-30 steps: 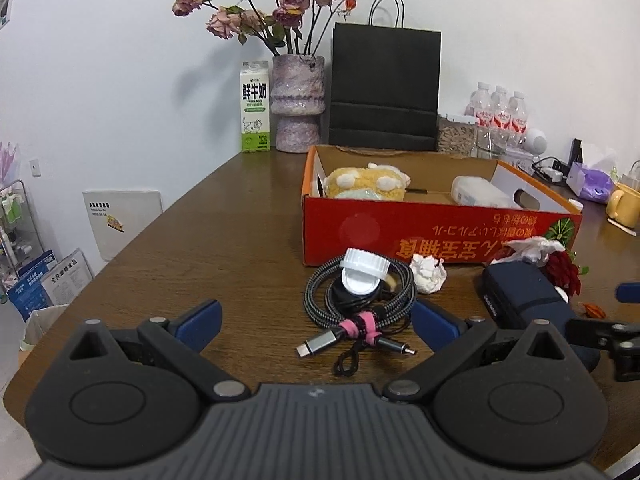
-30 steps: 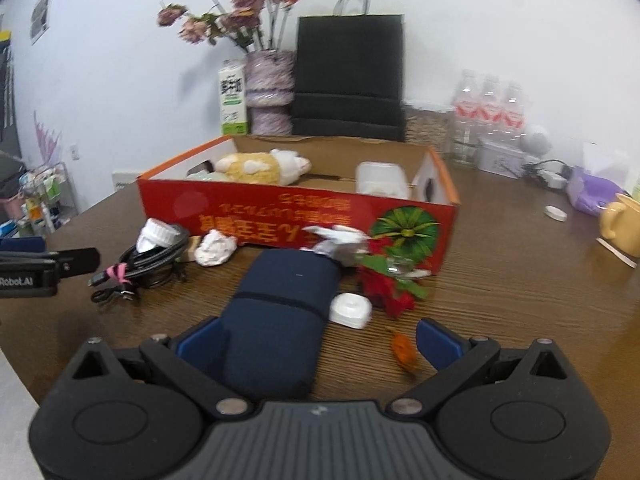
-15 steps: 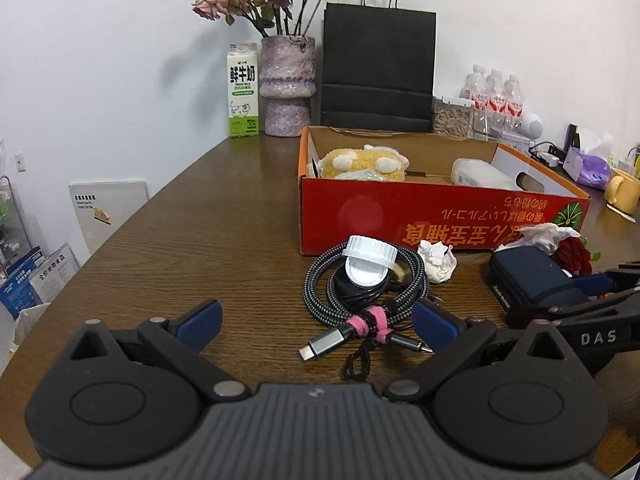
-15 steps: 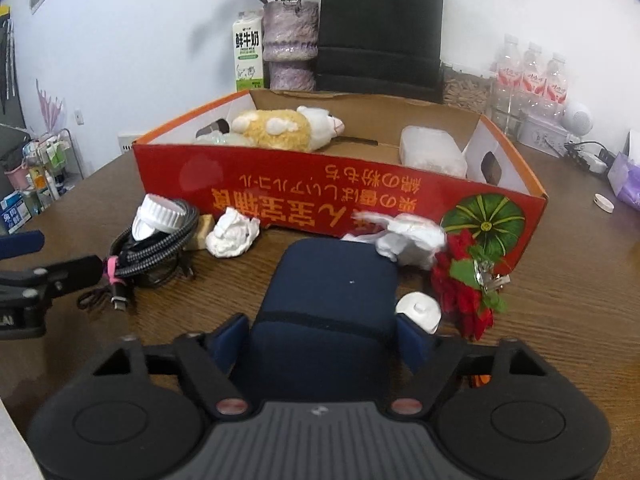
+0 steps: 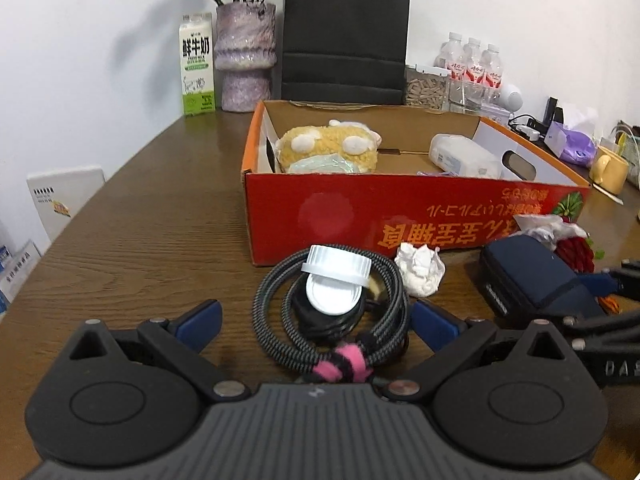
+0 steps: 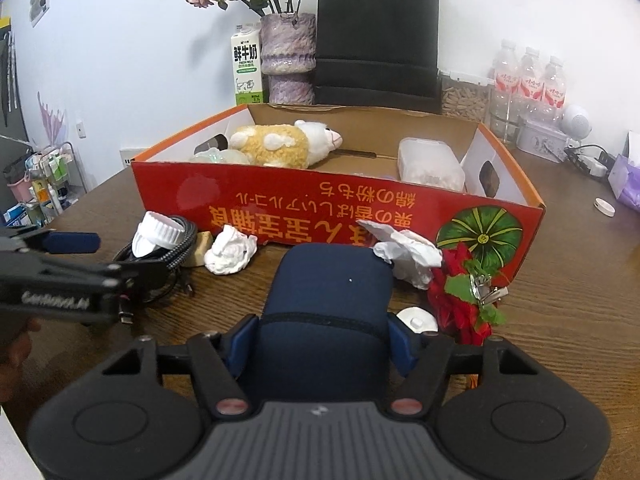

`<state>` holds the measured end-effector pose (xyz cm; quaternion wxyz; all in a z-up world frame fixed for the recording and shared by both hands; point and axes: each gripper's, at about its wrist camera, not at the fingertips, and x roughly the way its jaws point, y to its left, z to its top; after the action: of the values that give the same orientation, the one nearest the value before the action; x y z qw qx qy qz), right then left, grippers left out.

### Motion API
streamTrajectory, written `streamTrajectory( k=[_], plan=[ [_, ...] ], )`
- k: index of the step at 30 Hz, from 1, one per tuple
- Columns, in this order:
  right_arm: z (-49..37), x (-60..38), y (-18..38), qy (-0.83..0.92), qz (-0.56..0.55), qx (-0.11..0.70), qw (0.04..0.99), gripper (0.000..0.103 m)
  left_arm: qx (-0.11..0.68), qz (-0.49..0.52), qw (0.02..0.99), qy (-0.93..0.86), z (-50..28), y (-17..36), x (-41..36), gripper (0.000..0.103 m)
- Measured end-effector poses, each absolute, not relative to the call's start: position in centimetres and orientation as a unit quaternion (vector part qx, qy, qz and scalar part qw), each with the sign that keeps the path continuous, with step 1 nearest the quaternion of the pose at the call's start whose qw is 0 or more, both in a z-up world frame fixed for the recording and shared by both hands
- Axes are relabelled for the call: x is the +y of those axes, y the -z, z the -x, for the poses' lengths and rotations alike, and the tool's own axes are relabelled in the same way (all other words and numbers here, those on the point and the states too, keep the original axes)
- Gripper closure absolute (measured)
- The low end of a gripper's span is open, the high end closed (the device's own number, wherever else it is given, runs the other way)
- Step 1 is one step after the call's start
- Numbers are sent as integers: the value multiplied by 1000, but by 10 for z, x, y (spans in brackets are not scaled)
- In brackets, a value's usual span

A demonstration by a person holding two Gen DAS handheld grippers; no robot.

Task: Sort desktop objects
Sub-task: 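Grasp the navy fabric case with the right tool while the left tool grasps the black braided cable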

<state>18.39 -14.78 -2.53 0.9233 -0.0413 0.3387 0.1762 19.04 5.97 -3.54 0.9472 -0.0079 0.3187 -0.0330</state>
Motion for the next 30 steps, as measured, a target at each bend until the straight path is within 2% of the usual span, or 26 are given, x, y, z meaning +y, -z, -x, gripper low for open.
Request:
streamTrajectory(
  k=[9,12,16,30],
  plan=[
    [-184,-148,28,-182,43,332,924,37,334,33,941,42,-206,43,63,0],
    [-184,-148,29,-183,45,330,925,37,330,36,942,46,-204,42,63,10],
    [-183,-148,29,-184,43,329,925,37,328,37,943,44,-203,41,61,11],
    [-163,-154,9,-196,31,302,932,38,288,23,957,28,-178,13,54,13]
  ],
)
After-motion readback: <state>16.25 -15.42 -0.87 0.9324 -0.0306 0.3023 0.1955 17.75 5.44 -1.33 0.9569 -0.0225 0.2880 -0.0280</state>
